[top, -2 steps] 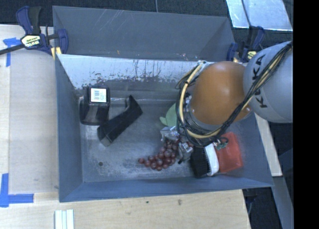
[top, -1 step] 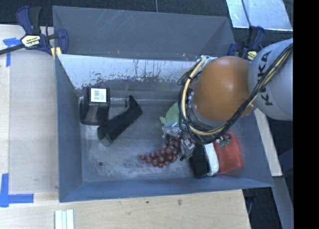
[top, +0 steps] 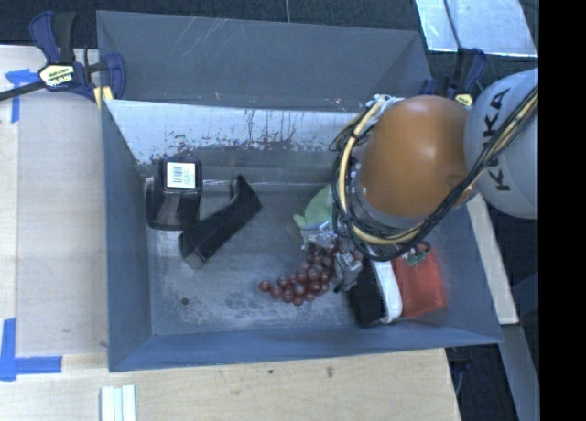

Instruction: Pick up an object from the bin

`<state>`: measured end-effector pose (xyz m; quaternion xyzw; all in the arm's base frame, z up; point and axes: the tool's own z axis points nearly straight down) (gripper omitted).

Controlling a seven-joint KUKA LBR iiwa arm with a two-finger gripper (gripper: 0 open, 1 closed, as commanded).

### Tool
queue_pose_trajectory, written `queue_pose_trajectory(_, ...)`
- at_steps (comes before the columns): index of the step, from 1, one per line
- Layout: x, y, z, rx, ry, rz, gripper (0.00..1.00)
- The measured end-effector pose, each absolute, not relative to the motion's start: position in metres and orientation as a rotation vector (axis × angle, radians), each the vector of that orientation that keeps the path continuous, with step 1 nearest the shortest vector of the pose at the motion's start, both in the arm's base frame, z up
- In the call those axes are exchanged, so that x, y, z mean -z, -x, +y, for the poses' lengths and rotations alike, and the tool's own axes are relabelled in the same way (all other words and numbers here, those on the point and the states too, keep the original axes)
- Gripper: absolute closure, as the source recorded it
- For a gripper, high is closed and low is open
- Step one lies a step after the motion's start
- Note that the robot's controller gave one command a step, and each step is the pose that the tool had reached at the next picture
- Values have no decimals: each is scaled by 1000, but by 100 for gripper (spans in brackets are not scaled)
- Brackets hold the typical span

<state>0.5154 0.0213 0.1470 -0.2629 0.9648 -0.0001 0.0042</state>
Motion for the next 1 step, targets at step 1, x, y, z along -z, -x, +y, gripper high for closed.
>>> queue_pose_trajectory(1,-162,-516,21,1,822,3021,100)
